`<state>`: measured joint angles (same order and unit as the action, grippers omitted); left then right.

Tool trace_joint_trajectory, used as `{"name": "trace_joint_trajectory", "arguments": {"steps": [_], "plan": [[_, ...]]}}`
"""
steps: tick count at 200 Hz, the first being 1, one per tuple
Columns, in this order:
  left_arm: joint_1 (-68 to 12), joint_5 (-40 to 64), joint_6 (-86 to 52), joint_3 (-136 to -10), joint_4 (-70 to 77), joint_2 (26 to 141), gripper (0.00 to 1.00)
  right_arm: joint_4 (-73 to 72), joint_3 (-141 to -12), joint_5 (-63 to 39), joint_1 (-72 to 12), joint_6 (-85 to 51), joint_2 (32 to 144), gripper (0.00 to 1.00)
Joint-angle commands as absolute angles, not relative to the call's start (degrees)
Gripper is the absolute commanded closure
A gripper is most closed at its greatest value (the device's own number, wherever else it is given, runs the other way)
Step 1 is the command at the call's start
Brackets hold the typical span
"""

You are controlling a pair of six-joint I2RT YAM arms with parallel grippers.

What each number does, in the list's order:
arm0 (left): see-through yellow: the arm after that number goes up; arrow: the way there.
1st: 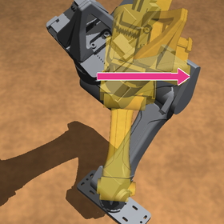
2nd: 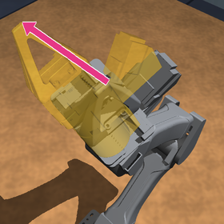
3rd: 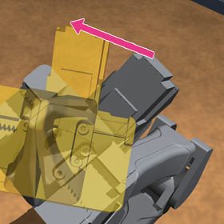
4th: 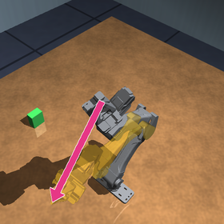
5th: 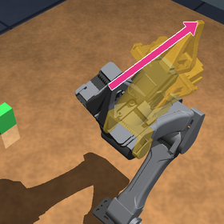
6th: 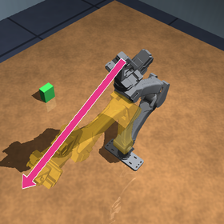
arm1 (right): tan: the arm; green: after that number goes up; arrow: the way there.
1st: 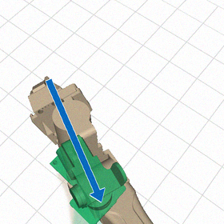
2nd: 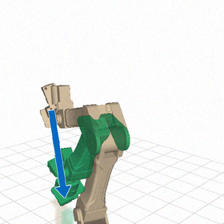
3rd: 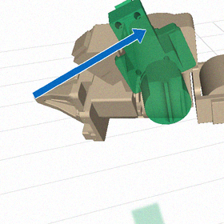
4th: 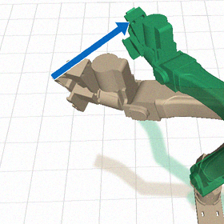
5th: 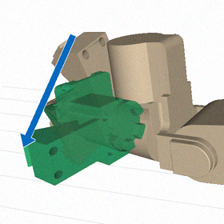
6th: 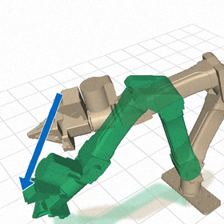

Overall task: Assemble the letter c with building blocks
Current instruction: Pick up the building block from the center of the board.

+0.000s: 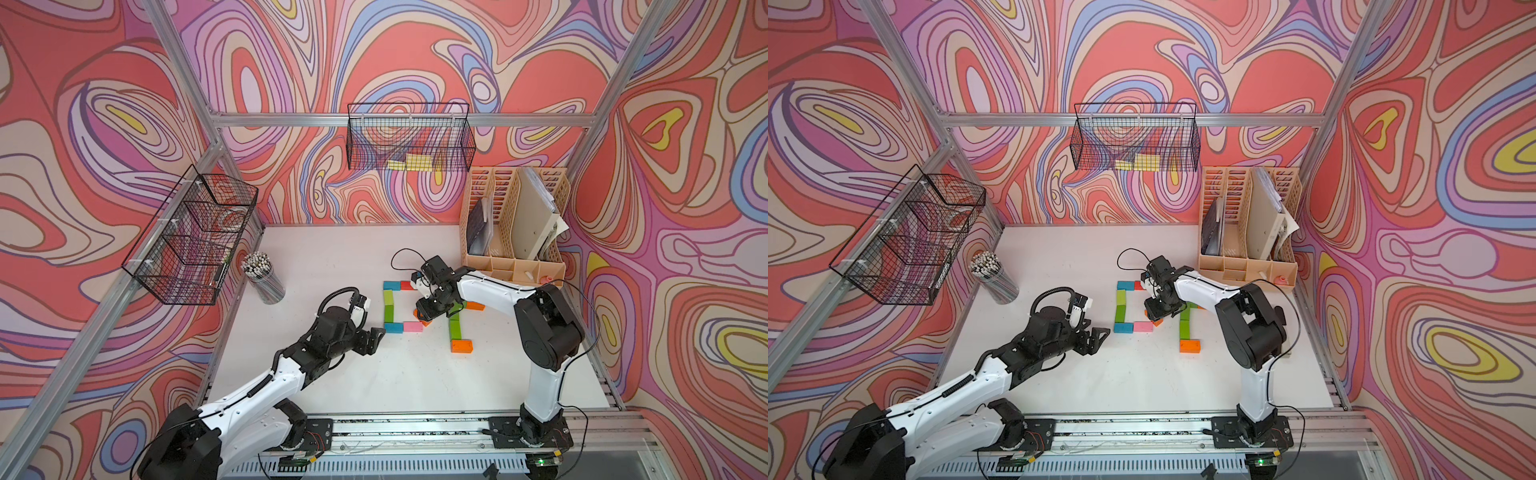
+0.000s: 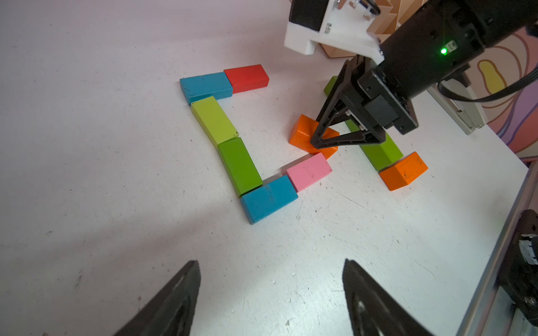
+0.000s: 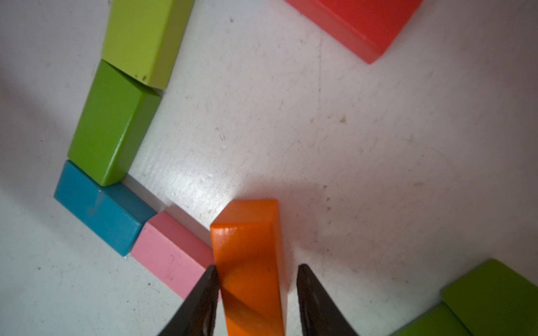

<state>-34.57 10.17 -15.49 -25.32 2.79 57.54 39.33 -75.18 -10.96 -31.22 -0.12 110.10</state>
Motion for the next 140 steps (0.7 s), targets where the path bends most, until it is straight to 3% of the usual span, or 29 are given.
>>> {"name": "trace_joint_trajectory", "arguments": {"steps": [1, 23, 64, 103, 140], "plan": [[-34.80, 9.13, -14.16, -25.10, 1.87, 57.30, 0.20, 39.98, -76.46, -10.50, -31.57, 0.74, 111.43, 0.56], [-34.80, 8.67, -13.97, -25.00, 1.52, 56.79, 0.20, 40.23, -76.56, -10.15, -31.55, 1.23, 112.08, 0.58], [-34.80, 7.37, -13.25, -25.13, 0.42, 56.08, 0.20, 39.04, -76.00, -6.40, -31.56, 2.37, 109.64, 0.76], [-34.80, 8.50, -13.62, -25.36, 0.37, 56.25, 0.20, 43.23, -76.70, -0.91, -31.50, 8.80, 102.73, 0.82], [-34.80, 9.26, -14.05, -25.25, 0.53, 54.74, 0.20, 47.78, -69.62, 4.37, -31.48, 22.00, 93.60, 0.84]]}}
